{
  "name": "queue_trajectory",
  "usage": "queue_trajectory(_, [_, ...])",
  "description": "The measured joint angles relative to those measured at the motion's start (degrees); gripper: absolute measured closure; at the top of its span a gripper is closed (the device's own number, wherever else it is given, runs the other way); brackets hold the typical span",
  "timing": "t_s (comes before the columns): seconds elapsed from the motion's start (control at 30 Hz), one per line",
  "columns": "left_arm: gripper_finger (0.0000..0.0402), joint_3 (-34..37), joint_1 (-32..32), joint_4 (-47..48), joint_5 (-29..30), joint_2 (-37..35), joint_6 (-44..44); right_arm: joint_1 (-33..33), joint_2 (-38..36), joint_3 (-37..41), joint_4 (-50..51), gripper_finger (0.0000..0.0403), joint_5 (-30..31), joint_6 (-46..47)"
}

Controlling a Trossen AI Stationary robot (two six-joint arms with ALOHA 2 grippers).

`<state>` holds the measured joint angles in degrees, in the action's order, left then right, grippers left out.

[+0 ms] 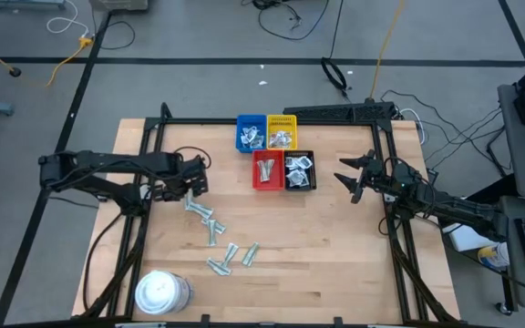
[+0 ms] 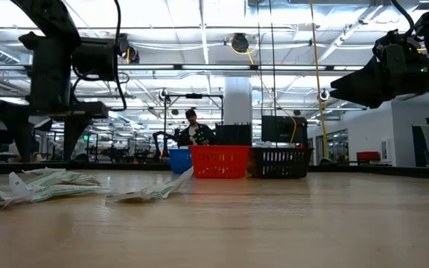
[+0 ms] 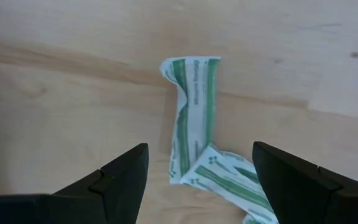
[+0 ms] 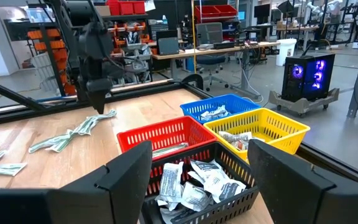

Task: Pick & Place First Aid Supplies
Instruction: Put the bandage pack into the red bin

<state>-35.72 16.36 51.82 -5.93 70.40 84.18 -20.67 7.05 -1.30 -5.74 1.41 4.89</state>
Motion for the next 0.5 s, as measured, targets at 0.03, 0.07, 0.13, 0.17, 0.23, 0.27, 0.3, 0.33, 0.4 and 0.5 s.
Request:
queue_trajectory(0.03, [0.0108, 0.1, 0.0, -0.1, 0.0, 0.6, 0.0, 0.0, 0.0, 0.0, 0.0, 0.0143, 0.0, 0.0])
queue_trajectory(0.07, [0.0108, 0.2, 0.0, -0.1, 0.0, 1.2, 0.0, 0.0, 0.0, 0.0, 0.0, 0.0144, 0.0, 0.0])
queue_trajectory(0.13, [0.0108, 0.5, 0.0, -0.8, 0.0, 2.4, 0.0, 0.0, 0.0, 0.0, 0.0, 0.0144, 0.0, 0.0])
queue_trajectory(0.17, [0.0108, 0.6, 0.0, -1.4, 0.0, 2.9, 0.0, 0.0, 0.0, 0.0, 0.0, 0.0143, 0.0, 0.0])
queue_trajectory(0.23, [0.0108, 0.9, 0.0, -3.0, 0.0, 4.0, -0.1, 0.0, 0.0, 0.0, 0.0, 0.0142, 0.0, 0.0])
queue_trajectory(0.27, [0.0108, 1.0, 0.0, -3.9, 0.0, 4.6, -0.1, 0.0, 0.0, 0.0, 0.0, 0.0142, 0.0, 0.0])
queue_trajectory(0.3, [0.0108, 1.1, 0.0, -4.7, 0.0, 5.2, -0.1, 0.0, 0.0, 0.0, 0.0, 0.0142, 0.0, 0.0])
queue_trajectory(0.33, [0.0108, 1.1, 0.0, -5.4, 0.0, 5.7, -0.1, 0.0, 0.0, 0.0, 0.0, 0.0143, 0.0, 0.0])
queue_trajectory(0.4, [0.0108, 1.1, 0.0, -6.7, 0.0, 6.5, -0.1, 0.0, 0.0, 0.0, 0.0, 0.0144, 0.0, 0.0])
queue_trajectory(0.5, [0.0108, 1.1, 0.0, -7.5, 0.2, 7.4, -0.5, 0.0, 0.0, 0.0, 0.0, 0.0143, 0.0, 0.0])
